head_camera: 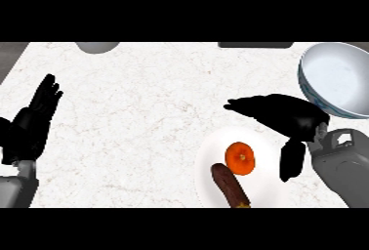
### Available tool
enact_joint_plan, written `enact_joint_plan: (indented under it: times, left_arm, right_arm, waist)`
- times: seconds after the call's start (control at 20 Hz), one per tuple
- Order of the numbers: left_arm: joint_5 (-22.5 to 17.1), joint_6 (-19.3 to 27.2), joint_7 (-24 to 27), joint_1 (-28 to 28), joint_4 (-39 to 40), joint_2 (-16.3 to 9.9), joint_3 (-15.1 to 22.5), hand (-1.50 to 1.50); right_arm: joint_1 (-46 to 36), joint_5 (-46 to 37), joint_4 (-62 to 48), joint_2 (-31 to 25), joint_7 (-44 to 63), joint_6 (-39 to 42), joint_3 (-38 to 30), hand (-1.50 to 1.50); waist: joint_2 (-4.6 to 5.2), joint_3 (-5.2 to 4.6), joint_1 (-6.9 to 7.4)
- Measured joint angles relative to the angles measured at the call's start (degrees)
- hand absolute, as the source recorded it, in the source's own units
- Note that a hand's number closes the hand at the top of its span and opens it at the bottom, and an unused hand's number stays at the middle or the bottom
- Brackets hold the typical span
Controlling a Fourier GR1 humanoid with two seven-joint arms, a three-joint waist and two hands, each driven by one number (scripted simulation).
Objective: Pick the squash from the plate and place it in the bowl
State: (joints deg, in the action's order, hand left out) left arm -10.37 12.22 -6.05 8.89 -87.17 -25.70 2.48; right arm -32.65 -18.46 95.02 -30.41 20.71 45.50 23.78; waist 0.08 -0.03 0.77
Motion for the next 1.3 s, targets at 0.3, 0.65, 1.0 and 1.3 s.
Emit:
enact_joint_plan:
  times: [0.3, 0.65, 1.0, 1.3]
  left_arm:
    - [1.81, -0.15, -0.75, -0.23, -0.78, 1.43, -0.66, 0.0]
    - [3.55, -0.57, -0.44, -0.32, -0.38, 3.55, -1.16, 0.0]
    - [5.2, -2.09, -0.51, -1.24, -1.31, 4.98, -2.68, 0.0]
    - [5.53, -4.21, -1.76, -0.46, -1.37, 5.06, -5.03, 0.0]
  right_arm:
    - [0.58, -6.22, -2.62, 1.64, -1.47, 2.64, 2.53, -1.5]
    - [2.23, -17.86, -3.31, 4.5, -6.57, -5.47, 5.68, -1.5]
    - [5.15, -24.16, -7.04, 7.02, -11.29, -6.85, 5.05, -1.5]
    - [9.87, -28.58, -5.34, 8.44, -12.18, -6.15, 5.35, -1.5]
  waist:
    - [-0.04, 0.02, -0.36]
    - [-0.04, 0.04, -0.45]
    - [-0.07, 0.04, -0.54]
    - [-0.09, 0.04, -0.71]
